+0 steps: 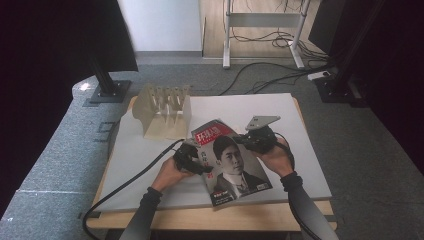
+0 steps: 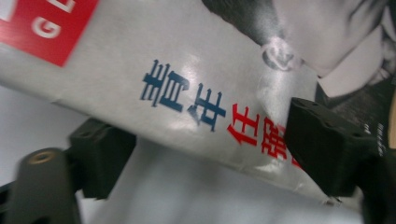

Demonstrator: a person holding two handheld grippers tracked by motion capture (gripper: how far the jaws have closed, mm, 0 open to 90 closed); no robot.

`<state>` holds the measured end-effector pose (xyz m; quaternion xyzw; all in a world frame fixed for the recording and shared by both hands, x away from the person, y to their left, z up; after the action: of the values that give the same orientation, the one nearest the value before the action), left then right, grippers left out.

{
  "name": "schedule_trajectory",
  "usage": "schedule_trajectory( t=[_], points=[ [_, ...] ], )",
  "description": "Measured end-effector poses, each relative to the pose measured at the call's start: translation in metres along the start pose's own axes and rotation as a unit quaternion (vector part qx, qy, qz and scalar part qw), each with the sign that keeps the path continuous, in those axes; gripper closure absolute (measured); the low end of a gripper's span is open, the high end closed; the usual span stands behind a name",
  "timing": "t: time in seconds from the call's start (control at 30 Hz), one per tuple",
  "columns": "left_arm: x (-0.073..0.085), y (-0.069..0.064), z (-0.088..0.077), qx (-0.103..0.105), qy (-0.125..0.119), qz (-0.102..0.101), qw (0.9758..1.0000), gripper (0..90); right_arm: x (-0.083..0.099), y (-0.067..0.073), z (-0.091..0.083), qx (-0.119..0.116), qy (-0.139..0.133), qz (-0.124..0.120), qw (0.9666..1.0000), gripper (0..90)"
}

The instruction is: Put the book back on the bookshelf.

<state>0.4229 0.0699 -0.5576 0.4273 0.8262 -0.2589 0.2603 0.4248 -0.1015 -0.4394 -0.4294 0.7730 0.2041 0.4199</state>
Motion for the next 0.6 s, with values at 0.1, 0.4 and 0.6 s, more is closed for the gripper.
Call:
schedule_trajectory(
  t=[0.1,0.4,0.6],
  points=[
    [-0.004,0.001,-0.006,-0.005,-0.008,-0.002,1.0000,25.2,-0.003,-0.001,-0.003,-0.001,-0.009,0.003,1.0000,86.1],
    [-0.019,0.000,-0.024,-0.026,-0.012,0.013,0.9995,40.6,-0.015,0.000,-0.009,0.006,-0.018,-0.011,0.9998,86.0],
    [-0.029,-0.001,-0.033,-0.028,-0.006,0.004,0.9996,55.1,-0.021,-0.001,-0.012,0.010,-0.030,-0.014,0.9994,86.0]
  ],
)
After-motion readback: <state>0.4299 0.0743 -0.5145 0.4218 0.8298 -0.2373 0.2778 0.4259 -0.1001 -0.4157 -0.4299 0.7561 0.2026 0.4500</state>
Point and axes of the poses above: each handheld gripper's, and its own axes: z roughly forward along the jaws, x roughly out of its underside, y roughly to its left, the point moved 8 cm from there along z, roughly forward along the jaws, and after that the axes turned 1 degree about -x, right-handed, at the moved point
